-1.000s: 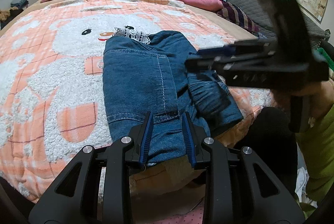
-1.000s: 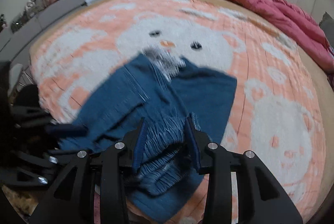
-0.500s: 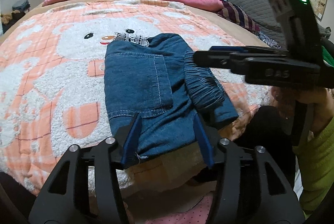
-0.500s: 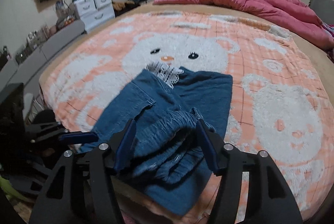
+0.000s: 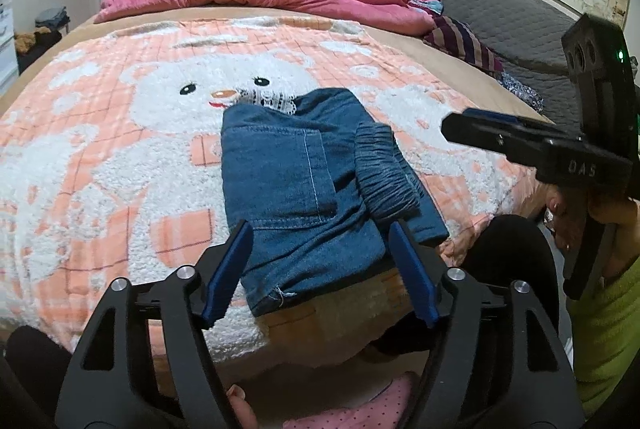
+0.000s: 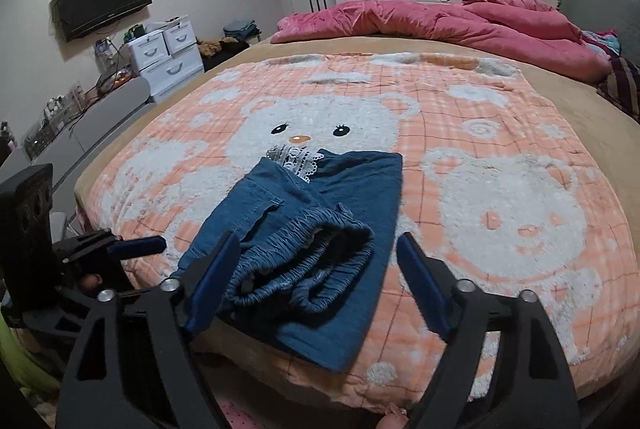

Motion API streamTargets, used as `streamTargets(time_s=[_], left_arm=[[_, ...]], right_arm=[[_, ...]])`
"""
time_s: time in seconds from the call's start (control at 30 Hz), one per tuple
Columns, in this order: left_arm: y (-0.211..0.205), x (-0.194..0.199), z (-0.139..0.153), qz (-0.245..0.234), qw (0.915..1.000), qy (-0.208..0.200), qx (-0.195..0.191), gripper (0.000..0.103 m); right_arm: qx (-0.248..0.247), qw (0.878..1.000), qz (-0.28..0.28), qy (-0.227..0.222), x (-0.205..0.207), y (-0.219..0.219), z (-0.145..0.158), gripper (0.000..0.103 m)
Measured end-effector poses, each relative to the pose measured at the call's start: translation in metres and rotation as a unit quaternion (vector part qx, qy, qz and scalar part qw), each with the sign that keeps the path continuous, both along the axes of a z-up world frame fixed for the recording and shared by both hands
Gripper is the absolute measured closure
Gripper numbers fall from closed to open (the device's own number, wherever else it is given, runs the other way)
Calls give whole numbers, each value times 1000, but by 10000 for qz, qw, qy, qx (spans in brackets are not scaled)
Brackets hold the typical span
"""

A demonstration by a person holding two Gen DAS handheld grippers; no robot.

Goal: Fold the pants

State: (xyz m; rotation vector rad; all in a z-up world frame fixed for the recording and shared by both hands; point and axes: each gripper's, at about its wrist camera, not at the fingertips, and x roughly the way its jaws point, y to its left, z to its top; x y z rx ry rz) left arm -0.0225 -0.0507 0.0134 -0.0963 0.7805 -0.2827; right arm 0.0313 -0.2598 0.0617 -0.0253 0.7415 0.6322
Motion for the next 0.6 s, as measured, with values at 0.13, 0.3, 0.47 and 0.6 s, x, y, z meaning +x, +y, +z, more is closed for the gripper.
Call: streamTargets(time_s=[0.13,0.3,0.47,0.6], left_arm=[[1,0,4,71,9999,-55,55,33],[5,4,5,191,9997,-63,108,27],[14,14,2,370,9992,1,153,24],[22,24,-4,523,9984,85,186,23]], right_arm=[[25,9999,-109,16,-3,-7,-2,18],[44,9996,-247,92,-2,-13,-6,16],[-39,9992,-353,191,3,-11,-15,16],[-105,9985,-417,342,9,-9,-26,16]])
